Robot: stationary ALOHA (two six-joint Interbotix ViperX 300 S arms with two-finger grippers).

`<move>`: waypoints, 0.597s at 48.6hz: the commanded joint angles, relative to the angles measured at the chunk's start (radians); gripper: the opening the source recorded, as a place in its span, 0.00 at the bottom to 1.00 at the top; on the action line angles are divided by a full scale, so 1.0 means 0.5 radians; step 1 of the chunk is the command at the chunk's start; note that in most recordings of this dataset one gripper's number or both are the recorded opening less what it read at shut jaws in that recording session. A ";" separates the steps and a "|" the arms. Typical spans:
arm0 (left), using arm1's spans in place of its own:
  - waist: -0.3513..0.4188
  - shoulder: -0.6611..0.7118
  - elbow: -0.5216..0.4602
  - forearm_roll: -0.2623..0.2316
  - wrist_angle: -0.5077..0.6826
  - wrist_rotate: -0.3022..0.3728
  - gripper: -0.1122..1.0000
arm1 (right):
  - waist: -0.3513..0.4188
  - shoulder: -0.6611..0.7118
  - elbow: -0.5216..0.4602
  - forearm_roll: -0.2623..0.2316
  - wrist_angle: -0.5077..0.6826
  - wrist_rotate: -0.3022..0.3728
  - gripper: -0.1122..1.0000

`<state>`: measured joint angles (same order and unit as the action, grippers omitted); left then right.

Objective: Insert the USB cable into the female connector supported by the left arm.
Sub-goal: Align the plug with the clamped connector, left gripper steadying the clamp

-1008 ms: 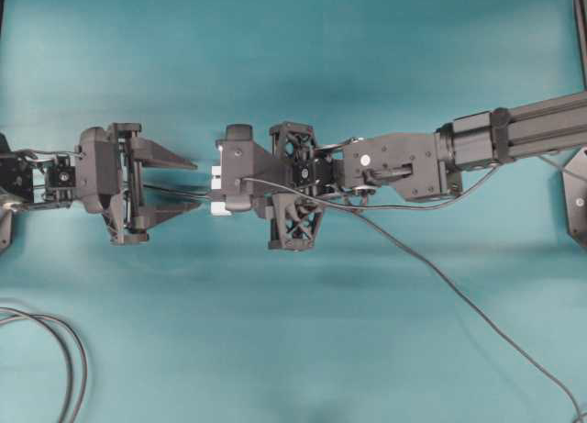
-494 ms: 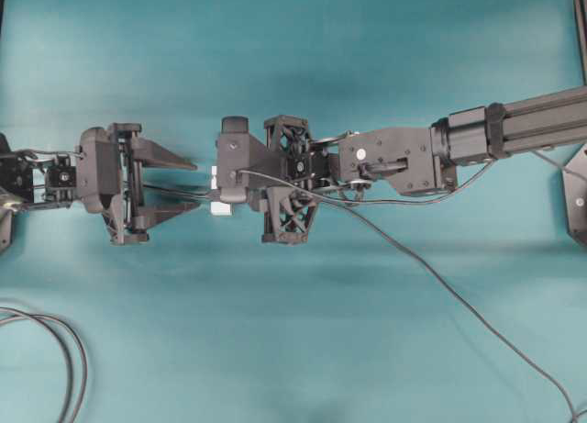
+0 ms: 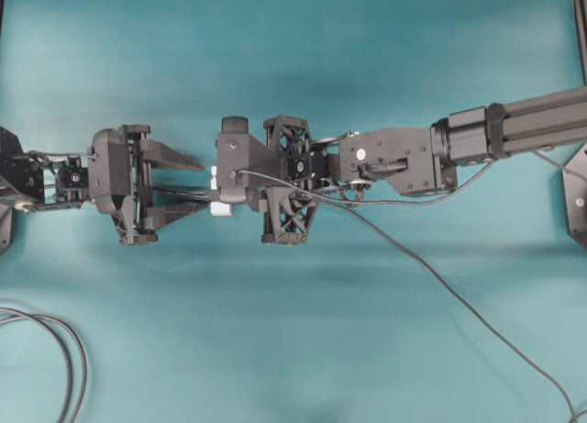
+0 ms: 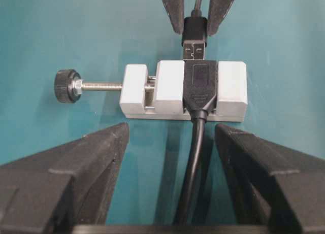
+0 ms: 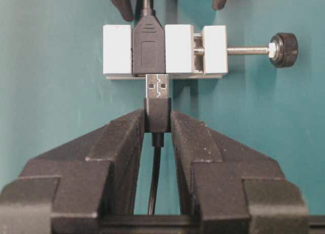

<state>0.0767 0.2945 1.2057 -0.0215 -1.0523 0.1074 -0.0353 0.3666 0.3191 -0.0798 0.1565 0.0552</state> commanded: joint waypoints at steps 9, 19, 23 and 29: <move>-0.003 -0.021 -0.018 0.006 -0.028 0.021 0.78 | 0.025 -0.037 -0.037 -0.003 -0.049 -0.003 0.29; -0.003 -0.021 -0.025 0.006 -0.031 0.018 0.78 | 0.025 -0.037 -0.037 -0.003 -0.064 -0.003 0.29; -0.003 -0.025 -0.025 0.003 -0.031 0.018 0.78 | 0.025 -0.037 -0.037 -0.003 -0.071 -0.003 0.29; -0.003 -0.028 -0.025 0.006 -0.034 0.018 0.78 | 0.025 -0.028 -0.037 -0.003 -0.071 0.000 0.29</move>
<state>0.0767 0.2930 1.1996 -0.0199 -1.0569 0.1074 -0.0261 0.3682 0.3191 -0.0798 0.1365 0.0552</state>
